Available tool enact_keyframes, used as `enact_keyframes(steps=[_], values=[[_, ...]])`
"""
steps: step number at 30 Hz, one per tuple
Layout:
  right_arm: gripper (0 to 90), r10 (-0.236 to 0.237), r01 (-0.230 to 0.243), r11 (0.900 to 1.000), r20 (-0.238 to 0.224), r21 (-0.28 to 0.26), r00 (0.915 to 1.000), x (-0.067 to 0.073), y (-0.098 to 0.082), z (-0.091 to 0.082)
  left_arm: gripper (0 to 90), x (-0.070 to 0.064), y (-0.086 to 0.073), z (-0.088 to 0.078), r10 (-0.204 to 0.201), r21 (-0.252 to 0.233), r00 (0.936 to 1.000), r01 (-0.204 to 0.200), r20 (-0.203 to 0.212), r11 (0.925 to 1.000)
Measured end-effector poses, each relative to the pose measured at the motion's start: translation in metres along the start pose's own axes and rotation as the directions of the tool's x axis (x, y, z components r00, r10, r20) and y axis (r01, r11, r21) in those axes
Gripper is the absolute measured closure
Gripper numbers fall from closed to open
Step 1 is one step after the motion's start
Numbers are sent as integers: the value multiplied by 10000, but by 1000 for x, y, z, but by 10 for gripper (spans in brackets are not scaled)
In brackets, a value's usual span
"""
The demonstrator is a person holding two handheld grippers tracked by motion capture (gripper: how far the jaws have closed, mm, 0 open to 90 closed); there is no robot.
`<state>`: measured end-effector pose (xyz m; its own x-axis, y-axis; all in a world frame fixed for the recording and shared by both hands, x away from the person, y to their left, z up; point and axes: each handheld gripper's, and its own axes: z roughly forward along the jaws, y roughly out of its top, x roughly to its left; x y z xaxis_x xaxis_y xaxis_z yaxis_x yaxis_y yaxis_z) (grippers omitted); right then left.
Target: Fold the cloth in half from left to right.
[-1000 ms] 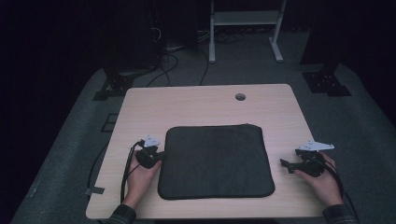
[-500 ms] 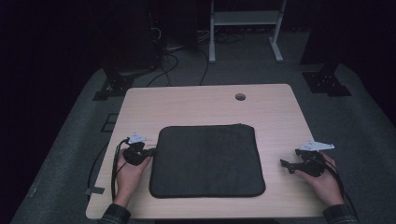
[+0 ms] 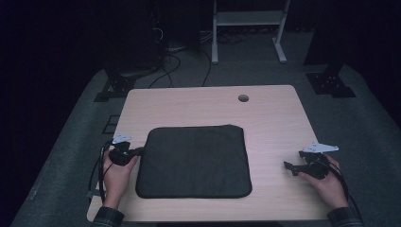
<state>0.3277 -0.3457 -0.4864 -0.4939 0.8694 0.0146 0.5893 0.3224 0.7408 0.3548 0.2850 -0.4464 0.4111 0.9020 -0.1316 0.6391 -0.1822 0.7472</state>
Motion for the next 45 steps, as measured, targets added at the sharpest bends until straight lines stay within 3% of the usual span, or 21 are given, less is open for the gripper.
enact_keyframes(steps=[8, 12, 20, 26, 38, 40, 45], values=[[174, -8, 8, 10000, 0, 0, 10000, 0, 0, 0, 877, -11, 10, -5, 22, -481, 9980, 8, 632, 9988], [174, -2, 2, 10000, -2, 3, 10000, 0, 0, 0, 877, -23, 18, -4, 143, -638, 9935, -71, 1130, 9979], [174, 9, -9, 10000, -3, 8, 10000, 0, 0, 0, 877, -46, 28, 4, 515, -692, 9838, -401, 1720, 9968], [174, 11, -11, 10000, -9, 10, 10000, 0, 0, 0, 878, -63, 37, 17, 695, -666, 9704, -555, 2314, 9962], [174, -8, 8, 10000, -2, 12, 10000, -1, 1, 1, 878, -96, 53, 42, 1084, -542, 9444, -963, 3105, 9939], [174, -6, 6, 10000, -3, 11, 10000, -1, 1, 1, 878, -101, 55, 46, 955, -514, 9374, -830, 3350, 9952], [174, -3, 3, 10000, 0, 5, 10000, -1, 1, 1, 878, -114, 60, 56, 1109, -449, 9285, -1016, 3544, 9938]])
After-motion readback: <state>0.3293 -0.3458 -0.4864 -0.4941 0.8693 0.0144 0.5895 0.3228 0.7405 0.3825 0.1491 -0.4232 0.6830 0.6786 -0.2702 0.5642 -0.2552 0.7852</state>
